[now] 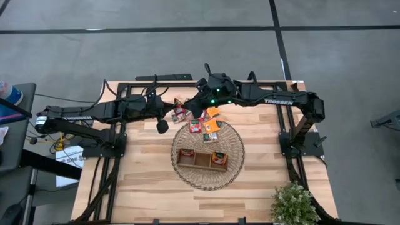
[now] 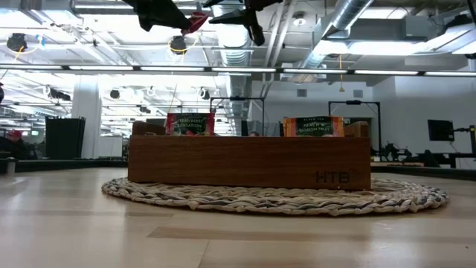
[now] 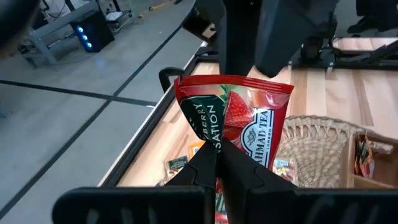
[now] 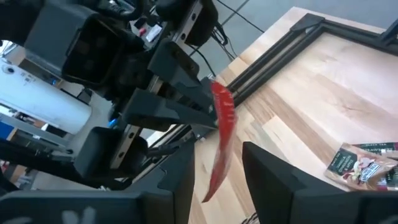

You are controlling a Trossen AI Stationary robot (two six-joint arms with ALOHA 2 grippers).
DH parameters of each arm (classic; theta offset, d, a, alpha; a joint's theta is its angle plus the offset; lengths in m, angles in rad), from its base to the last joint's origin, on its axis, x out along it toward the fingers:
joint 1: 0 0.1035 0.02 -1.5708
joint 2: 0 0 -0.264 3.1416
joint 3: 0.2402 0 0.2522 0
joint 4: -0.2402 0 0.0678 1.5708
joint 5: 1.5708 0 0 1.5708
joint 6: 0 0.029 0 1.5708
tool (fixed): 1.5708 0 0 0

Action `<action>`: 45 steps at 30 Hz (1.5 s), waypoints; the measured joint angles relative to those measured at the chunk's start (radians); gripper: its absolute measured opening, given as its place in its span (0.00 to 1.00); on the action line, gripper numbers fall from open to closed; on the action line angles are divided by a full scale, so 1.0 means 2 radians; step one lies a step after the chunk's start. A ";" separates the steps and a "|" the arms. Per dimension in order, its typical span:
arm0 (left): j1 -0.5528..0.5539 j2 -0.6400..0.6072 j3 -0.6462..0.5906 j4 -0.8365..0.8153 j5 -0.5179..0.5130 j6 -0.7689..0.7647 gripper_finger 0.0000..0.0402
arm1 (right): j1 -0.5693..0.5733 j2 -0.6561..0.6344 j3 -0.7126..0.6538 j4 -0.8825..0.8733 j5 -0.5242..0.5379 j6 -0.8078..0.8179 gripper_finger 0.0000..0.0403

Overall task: Pick & Place Tea
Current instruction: Put the red tea bag into the left section of the wooden organizer

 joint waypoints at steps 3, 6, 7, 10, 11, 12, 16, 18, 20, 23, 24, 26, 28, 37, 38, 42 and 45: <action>0.000 0.000 0.000 0.015 0.000 0.001 0.00 | -0.001 0.000 0.000 -0.002 0.000 0.000 0.30; 0.000 0.000 0.000 0.021 0.002 0.001 0.00 | -0.001 0.008 0.001 0.010 0.002 0.001 0.31; 0.000 0.000 0.000 0.023 0.004 0.001 0.00 | 0.000 0.009 0.000 0.005 0.002 0.004 0.31; -0.001 0.000 0.000 0.028 0.010 0.001 0.00 | 0.000 0.008 0.000 0.005 0.001 0.008 0.29; -0.001 0.000 0.000 0.030 0.010 0.001 0.00 | 0.000 0.007 0.000 0.006 0.000 0.008 0.28; -0.001 0.000 0.000 0.031 0.010 0.002 0.00 | 0.000 0.007 0.000 0.006 0.000 0.007 0.26; -0.001 0.000 0.000 0.030 0.003 0.010 0.00 | 0.001 0.008 0.000 0.007 -0.001 0.005 0.14; -0.001 0.000 0.000 0.029 0.002 0.010 0.00 | 0.001 0.008 0.000 0.008 -0.007 0.004 0.07; -0.001 0.000 0.000 0.030 0.002 0.010 0.00 | 0.001 0.008 0.000 0.008 -0.013 0.002 0.02; -0.001 0.000 0.000 0.029 0.002 0.008 0.00 | 0.004 0.008 0.000 0.008 -0.010 0.000 0.02; -0.001 0.000 0.000 0.029 0.002 0.008 0.00 | 0.006 0.008 0.000 0.008 -0.009 -0.001 0.01; -0.001 0.000 0.000 0.029 -0.004 0.007 0.00 | 0.010 0.008 0.000 0.008 0.001 -0.004 0.01; -0.001 0.000 0.000 0.029 -0.012 0.007 0.00 | 0.010 0.008 0.000 0.008 0.005 -0.006 0.01; 0.000 -0.040 0.000 0.031 -0.050 -0.049 0.15 | 0.011 0.008 0.000 -0.003 -0.006 -0.009 0.00; -0.001 -0.047 0.000 0.031 -0.056 -0.060 0.18 | 0.012 0.008 0.000 -0.004 -0.008 -0.009 0.00; 0.000 -0.073 0.000 0.031 -0.056 -0.140 0.28 | 0.018 0.008 0.000 -0.008 -0.016 -0.023 0.00; 0.009 -0.086 0.000 0.031 -0.004 -0.214 0.34 | 0.024 0.008 0.000 -0.002 -0.016 -0.039 0.00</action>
